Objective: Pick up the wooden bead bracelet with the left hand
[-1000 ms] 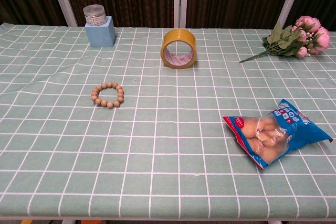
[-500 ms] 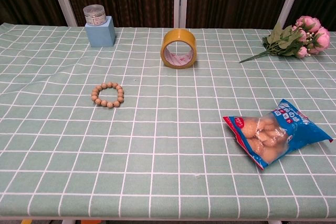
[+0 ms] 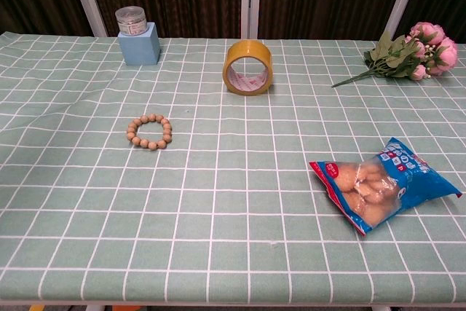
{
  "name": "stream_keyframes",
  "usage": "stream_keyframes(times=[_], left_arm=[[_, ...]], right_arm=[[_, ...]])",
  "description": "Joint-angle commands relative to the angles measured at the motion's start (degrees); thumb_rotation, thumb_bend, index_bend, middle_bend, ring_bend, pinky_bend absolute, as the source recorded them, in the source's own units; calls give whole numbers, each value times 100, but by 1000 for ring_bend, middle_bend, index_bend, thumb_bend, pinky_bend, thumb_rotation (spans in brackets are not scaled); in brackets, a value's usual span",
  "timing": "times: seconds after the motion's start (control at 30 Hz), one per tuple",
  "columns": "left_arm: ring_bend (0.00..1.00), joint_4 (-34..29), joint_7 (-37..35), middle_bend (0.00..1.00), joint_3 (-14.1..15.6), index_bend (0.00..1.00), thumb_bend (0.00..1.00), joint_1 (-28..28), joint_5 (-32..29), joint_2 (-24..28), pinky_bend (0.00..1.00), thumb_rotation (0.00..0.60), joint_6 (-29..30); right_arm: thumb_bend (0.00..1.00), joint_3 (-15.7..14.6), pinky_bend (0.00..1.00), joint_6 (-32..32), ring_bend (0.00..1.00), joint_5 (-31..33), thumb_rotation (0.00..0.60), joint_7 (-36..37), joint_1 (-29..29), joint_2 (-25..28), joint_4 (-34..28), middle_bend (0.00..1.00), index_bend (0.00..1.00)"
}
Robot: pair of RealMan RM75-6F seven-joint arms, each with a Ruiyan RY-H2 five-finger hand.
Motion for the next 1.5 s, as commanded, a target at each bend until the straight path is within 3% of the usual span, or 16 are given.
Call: stream_keyframes(times=[0.03, 0.23, 0.77, 1.27, 1.5], left_arm=[[149, 492, -219, 380, -66, 379, 171, -749, 494, -545, 58, 600, -556], [148, 1214, 110, 384, 45, 387, 170, -1389, 613, -1312, 59, 600, -1229], [148, 2146, 1621, 362, 88, 344, 171, -1756, -111, -2443, 56, 600, -1935], [148, 2907, 1965, 372, 211, 379, 170, -1893, -602, -3030, 56, 600, -2087], [172, 3274, 1704, 425, 283, 426, 176, -1905, -719, -3229, 61, 600, -1993]], right_arm=[[106, 4, 0, 15, 0, 9, 600, 16, -26, 10, 3, 0, 0], [106, 24, 0, -19, 0, 52, 600, 40, -53, 28, 6, 0, 0], [103, 62, 0, -277, 0, 147, 600, 184, 5, -84, 151, 0, 0], [101, 84, 0, -317, 0, 222, 600, 304, -38, -112, 237, 0, 0], [101, 99, 0, -345, 0, 257, 600, 347, -46, -124, 262, 0, 0]])
